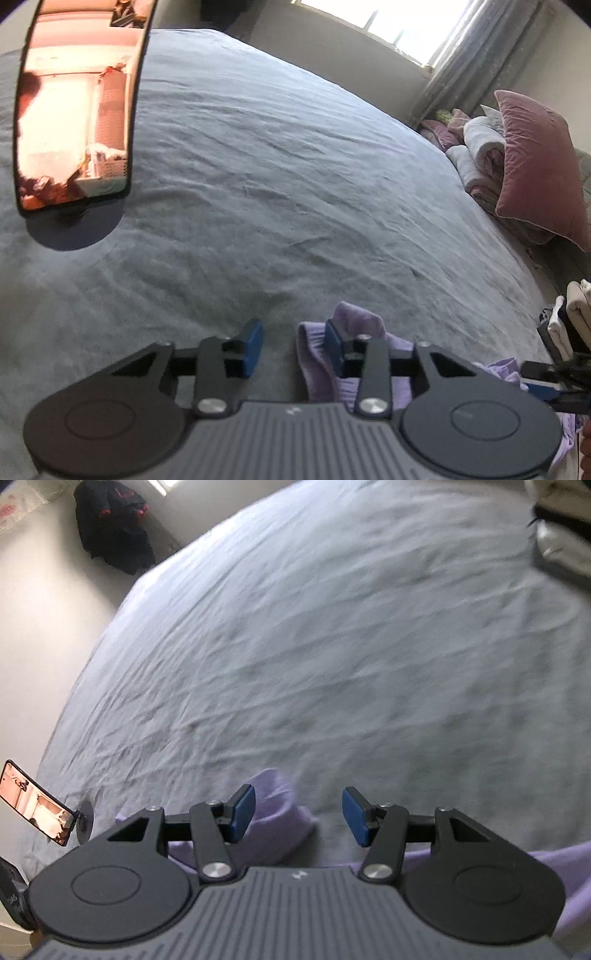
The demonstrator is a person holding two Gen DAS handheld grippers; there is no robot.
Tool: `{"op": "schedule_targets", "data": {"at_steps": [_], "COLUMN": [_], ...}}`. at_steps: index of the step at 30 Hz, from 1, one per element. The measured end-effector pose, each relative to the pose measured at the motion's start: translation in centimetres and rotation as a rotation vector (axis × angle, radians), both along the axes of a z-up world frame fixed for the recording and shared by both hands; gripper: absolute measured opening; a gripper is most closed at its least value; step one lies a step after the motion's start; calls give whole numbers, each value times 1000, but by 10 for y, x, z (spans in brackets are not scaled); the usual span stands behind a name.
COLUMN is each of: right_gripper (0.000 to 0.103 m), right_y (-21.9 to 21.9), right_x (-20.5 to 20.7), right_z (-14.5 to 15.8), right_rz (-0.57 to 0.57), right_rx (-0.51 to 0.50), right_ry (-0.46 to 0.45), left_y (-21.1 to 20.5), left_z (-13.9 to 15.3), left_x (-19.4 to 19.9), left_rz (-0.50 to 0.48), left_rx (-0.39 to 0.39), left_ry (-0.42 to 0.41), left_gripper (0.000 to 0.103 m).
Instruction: Fold clothes
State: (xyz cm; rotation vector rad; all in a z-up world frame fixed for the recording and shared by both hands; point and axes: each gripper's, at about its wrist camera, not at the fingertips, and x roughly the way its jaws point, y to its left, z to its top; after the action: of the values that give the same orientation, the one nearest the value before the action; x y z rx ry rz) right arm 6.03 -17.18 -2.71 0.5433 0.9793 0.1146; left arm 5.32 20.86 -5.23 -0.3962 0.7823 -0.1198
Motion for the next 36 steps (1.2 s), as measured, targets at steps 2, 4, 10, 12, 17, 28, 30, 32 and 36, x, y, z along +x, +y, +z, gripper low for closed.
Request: {"op": "schedule_targets", "data": {"at_steps": [2, 4, 10, 12, 17, 28, 30, 32, 36], "right_gripper": [57, 45, 16, 16, 15, 15, 15, 16, 35], "right_y": [11, 23, 28, 23, 10, -31, -40, -48, -54], "right_x": [6, 6, 2, 0, -6, -20, -21, -21, -27], "right_z": [-7, -9, 11, 20, 43, 53, 41, 29, 17], "right_rz": [15, 25, 7, -26, -110, -215, -218, -214, -193], "right_rx": [-11, -70, -227, -270, -376, -554, -556, -551, -533], "right_ry": [16, 0, -81, -114, -196, -233, -188, -138, -93], "left_y": [-3, -5, -13, -13, -13, -4, -4, -5, -14], "left_z": [-1, -2, 3, 7, 20, 15, 11, 8, 6], "left_x": [0, -1, -3, -2, 0, 11, 12, 14, 18], "left_rz": [-12, -30, -35, -11, 35, -10, -20, -48, -106], "left_rx": [18, 31, 94, 110, 156, 43, -7, -65, -106], "left_ry": [-5, -11, -18, -17, -66, 10, 25, 44, 63], "left_gripper": [20, 7, 0, 0, 0, 41, 43, 44, 49]}}
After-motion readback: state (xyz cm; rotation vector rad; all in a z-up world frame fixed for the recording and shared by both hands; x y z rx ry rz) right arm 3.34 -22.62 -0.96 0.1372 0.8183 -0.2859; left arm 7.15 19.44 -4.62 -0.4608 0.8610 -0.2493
